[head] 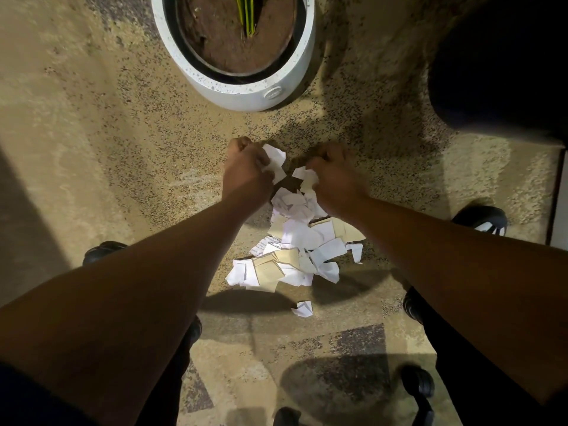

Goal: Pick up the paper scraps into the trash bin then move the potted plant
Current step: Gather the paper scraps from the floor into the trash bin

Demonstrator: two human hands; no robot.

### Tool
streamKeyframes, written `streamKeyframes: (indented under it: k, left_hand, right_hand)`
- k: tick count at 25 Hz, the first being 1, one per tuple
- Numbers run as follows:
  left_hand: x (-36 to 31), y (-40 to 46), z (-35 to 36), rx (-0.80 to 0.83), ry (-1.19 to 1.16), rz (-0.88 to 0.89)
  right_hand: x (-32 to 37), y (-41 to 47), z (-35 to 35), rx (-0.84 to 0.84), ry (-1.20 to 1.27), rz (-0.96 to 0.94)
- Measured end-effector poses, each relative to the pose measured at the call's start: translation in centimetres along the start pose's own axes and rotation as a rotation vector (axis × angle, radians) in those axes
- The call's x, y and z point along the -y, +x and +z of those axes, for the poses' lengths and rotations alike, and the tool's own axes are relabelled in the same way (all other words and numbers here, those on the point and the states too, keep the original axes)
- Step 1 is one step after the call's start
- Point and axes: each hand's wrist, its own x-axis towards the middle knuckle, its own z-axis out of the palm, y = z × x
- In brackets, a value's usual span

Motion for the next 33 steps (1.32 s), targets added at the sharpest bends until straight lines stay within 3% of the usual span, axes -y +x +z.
streamKeyframes:
  k: [5,9,12,14,17,20,30,33]
  left_hand:
    - [-0.9,0.4,0.8,-0.004,0.031,-0.018]
    - [-0.2,0.7,0.4,0.132,-0.008,-0.194]
    - [1.1,-0.1,-1.0,0.351,-0.327,-0.384]
    - [2.1,-1.1,-1.0,0.465,-0.341,-0.442]
    - [2.4,-2.1,0.8,0.462,-0.338,-0.406]
    - [1.7,-2.7,2.7,0.433,-0.45,-0.409]
    - [2.8,-3.3,2.0,0.345,-0.612,-0.401]
    - [3.6,-3.4,0.0,0.353,-0.696,-0.372]
  right_hand:
    - [1.1,1.1,0.6,0.022,0.115,0.08]
    - [0.4,0.5,0.1,-0.063,0.458,0.235]
    - [-0.1,-0.7,-0.1,-0.212,0.522,0.298]
    - [-0.4,-1.4,0.0,-0.18,0.523,0.389]
    - [0.1,-2.4,0.7,-0.001,0.467,0.462]
    - [1.9,-3.0,1.3,0.105,0.712,0.51]
    - [3.2,-3.4,0.7,0.22,1.357,0.628]
    - [1.7,-3.2,0.8,0.191,1.357,0.637]
